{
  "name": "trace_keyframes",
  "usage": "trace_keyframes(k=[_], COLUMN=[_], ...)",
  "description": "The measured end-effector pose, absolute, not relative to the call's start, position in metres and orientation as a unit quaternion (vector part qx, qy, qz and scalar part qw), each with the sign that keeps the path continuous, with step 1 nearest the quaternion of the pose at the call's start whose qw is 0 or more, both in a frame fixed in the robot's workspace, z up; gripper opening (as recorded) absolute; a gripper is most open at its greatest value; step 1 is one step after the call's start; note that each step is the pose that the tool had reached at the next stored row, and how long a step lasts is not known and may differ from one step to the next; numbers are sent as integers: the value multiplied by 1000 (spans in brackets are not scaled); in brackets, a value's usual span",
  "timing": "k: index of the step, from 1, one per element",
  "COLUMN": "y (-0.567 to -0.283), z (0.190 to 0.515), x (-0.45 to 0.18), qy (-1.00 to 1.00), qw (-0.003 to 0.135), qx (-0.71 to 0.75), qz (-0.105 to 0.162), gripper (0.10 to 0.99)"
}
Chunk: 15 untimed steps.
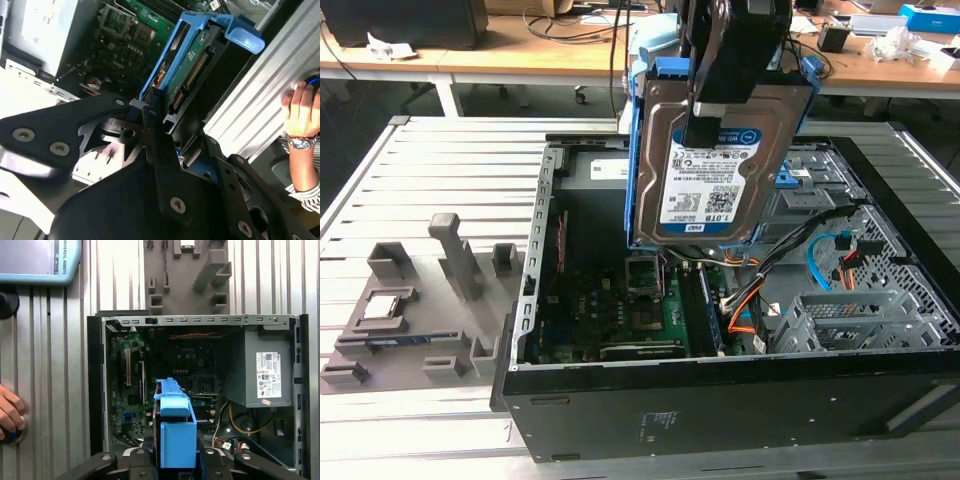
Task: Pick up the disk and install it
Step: 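Pick up the disk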
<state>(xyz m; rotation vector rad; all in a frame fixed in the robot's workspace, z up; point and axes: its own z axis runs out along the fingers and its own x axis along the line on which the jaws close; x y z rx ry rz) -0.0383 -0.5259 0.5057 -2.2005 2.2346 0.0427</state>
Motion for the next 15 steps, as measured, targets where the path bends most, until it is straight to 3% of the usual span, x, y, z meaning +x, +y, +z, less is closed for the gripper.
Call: trace_keyframes(k=[5, 15], y=[-559, -574], z=[501, 488], x=[-38, -38], qy=[712, 713], qw=[-2, -2], qx=[-702, -702], qz=[9, 9], gripper=[365, 365])
